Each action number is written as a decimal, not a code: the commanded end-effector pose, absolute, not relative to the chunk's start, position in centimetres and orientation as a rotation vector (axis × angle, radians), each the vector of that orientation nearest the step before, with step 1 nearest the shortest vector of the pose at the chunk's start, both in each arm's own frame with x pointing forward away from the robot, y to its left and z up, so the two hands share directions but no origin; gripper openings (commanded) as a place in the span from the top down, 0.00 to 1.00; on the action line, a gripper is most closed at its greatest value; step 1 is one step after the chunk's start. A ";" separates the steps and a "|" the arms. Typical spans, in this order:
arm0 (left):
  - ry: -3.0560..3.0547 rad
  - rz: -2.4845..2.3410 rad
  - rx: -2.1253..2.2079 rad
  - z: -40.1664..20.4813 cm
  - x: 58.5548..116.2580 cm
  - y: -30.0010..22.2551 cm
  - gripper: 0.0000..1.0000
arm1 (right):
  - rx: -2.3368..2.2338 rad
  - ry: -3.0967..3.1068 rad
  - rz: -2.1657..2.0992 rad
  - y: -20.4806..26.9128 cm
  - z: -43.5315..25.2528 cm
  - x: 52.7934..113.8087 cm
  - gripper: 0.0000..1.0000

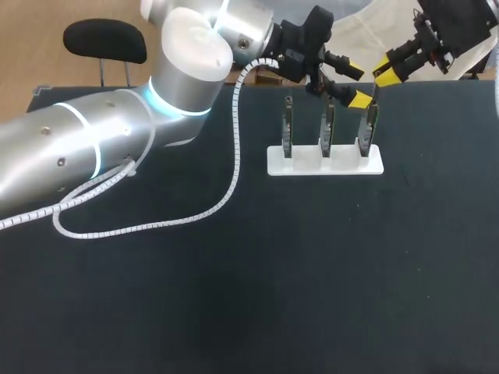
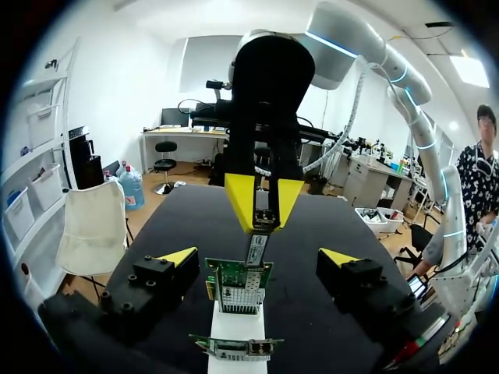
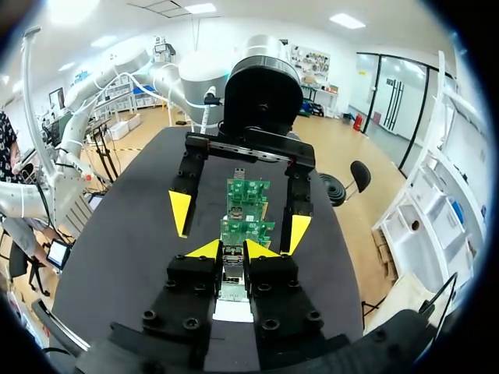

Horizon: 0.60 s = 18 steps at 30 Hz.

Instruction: Pick up the optical module with the left hand, and insert it into the network port with the right hand.

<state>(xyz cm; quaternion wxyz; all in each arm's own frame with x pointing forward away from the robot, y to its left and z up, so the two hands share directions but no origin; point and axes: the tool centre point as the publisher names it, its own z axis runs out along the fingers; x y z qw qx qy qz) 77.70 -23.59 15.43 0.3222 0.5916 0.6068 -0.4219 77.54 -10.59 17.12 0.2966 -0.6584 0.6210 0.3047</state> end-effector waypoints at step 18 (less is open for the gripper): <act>1.596 -1.110 1.558 15.5 77.9 -23.7 0.00 | -1.734 1.660 0.835 -10.8 17.5 77.4 1.00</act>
